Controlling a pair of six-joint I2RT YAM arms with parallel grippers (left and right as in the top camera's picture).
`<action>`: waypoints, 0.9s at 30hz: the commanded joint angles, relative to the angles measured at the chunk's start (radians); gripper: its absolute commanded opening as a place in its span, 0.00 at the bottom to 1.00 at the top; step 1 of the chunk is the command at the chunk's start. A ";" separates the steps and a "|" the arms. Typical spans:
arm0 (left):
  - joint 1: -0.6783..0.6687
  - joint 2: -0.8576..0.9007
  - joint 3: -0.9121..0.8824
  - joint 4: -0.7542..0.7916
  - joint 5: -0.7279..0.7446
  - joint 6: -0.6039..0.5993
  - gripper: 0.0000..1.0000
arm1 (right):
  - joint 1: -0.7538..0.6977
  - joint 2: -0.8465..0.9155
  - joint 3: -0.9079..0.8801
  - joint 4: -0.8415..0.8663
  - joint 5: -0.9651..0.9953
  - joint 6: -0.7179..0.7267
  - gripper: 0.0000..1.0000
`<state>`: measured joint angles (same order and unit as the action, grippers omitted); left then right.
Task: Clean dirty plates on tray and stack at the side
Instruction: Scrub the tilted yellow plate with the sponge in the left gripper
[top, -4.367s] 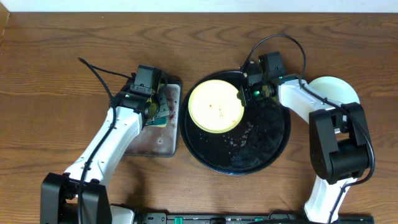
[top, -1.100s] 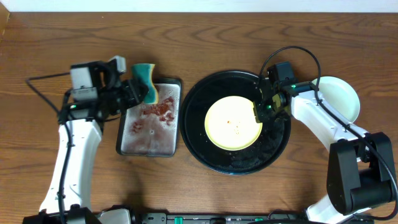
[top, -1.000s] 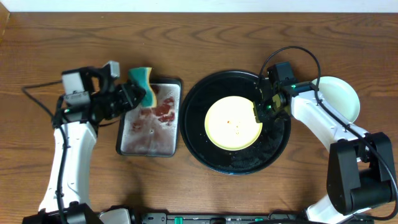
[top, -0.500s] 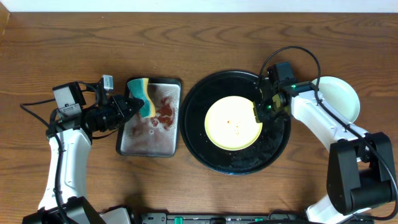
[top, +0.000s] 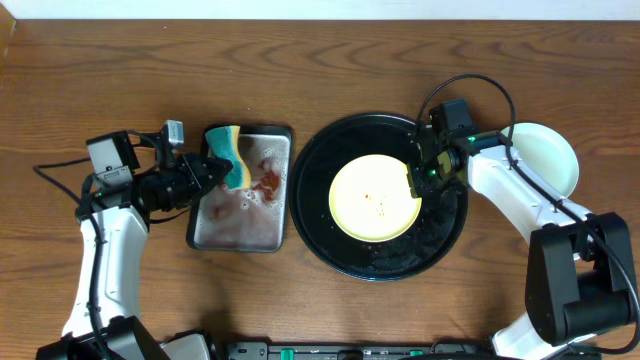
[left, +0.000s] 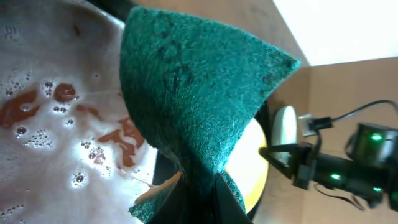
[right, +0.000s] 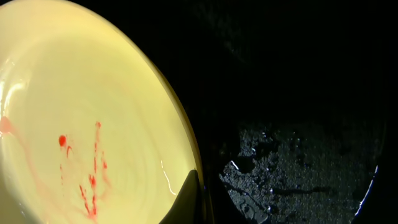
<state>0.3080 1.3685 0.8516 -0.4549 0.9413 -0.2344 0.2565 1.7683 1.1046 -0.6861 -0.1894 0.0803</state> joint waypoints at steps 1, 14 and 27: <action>-0.087 -0.010 0.001 0.002 -0.157 0.030 0.07 | 0.016 0.006 -0.003 -0.010 -0.002 0.016 0.01; -0.609 0.005 0.058 0.002 -0.595 -0.016 0.07 | 0.033 0.006 -0.164 0.130 -0.143 0.050 0.01; -0.928 0.233 0.072 0.373 -0.591 -0.367 0.07 | 0.034 0.006 -0.212 0.163 -0.178 0.065 0.01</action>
<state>-0.5655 1.5383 0.8986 -0.1448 0.3592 -0.4557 0.2726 1.7580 0.9253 -0.5091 -0.3313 0.1413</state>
